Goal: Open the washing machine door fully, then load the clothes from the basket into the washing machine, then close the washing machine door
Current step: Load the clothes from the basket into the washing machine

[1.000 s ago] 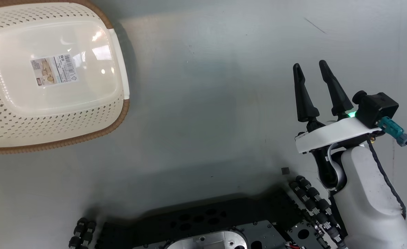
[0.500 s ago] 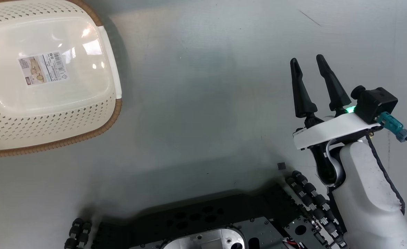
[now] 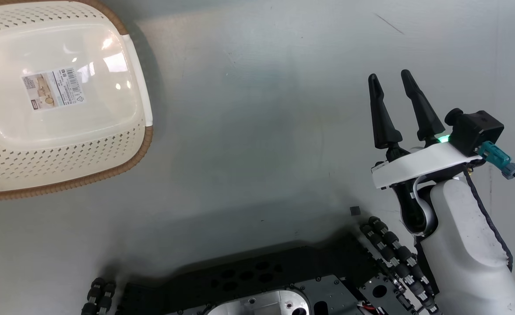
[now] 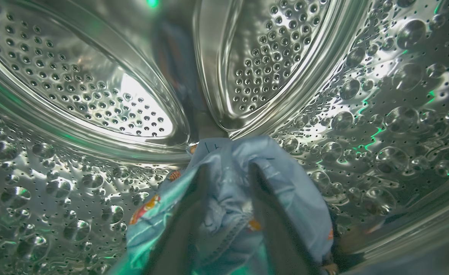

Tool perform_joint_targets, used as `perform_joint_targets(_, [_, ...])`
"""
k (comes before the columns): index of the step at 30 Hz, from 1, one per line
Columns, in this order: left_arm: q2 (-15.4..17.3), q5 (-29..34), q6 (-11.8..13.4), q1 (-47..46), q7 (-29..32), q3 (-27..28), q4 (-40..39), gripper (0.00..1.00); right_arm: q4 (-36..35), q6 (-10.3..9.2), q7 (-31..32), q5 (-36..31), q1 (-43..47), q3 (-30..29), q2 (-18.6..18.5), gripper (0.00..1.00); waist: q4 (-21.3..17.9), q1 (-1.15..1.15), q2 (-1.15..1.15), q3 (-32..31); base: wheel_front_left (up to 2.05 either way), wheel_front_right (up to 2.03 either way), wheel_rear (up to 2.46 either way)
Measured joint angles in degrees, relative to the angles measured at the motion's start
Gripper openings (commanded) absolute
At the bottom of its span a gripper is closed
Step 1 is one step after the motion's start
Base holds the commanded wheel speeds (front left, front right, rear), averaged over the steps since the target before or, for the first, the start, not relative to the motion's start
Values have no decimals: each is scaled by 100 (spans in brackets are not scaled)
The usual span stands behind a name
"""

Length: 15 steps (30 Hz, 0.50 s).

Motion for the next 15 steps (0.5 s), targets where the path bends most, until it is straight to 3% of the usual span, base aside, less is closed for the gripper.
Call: perform_joint_targets(15, [-213,-43,0,337,-471,-46,475,100,94,0,0,-14,-81,-246,-1,100,213,0,0,-428,0,0,0])
